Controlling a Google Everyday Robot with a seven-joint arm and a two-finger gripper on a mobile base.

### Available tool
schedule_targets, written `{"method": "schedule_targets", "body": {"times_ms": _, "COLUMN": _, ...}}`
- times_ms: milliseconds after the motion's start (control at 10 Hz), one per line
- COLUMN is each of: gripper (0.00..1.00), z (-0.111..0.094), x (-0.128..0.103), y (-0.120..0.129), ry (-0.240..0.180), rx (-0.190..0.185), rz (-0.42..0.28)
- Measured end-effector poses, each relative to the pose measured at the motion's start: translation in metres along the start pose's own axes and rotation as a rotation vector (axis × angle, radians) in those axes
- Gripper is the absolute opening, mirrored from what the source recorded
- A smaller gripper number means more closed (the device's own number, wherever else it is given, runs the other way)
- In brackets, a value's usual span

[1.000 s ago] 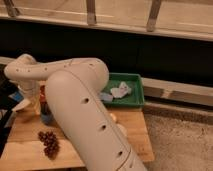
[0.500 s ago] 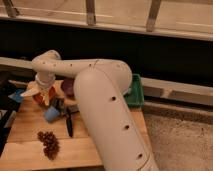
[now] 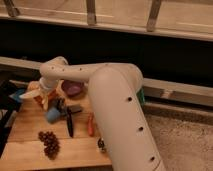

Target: Place banana in red bowl

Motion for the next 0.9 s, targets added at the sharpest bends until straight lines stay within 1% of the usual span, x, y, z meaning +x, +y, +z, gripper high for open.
{"method": "schedule_targets", "body": {"times_ms": 100, "gripper": 0.0, "z": 0.002, "x": -0.001, "y": -0.001, "ry": -0.006, "rx": 0.0, "rz": 0.001}}
{"method": "schedule_targets", "body": {"times_ms": 300, "gripper": 0.0, "z": 0.007, "x": -0.005, "y": -0.01, "ry": -0.007, "rx": 0.007, "rz": -0.003}}
{"method": "schedule_targets", "body": {"times_ms": 500, "gripper": 0.0, "z": 0.015, "x": -0.02, "y": -0.019, "ry": 0.021, "rx": 0.006, "rz": -0.042}}
{"method": "schedule_targets", "body": {"times_ms": 600, "gripper": 0.0, "z": 0.017, "x": -0.026, "y": -0.02, "ry": 0.037, "rx": 0.002, "rz": -0.066}}
{"method": "schedule_targets", "body": {"times_ms": 800, "gripper": 0.0, "z": 0.02, "x": -0.032, "y": -0.02, "ry": 0.059, "rx": -0.005, "rz": -0.094}}
{"method": "schedule_targets", "body": {"times_ms": 900, "gripper": 0.0, "z": 0.02, "x": -0.031, "y": -0.021, "ry": 0.059, "rx": -0.005, "rz": -0.093}}
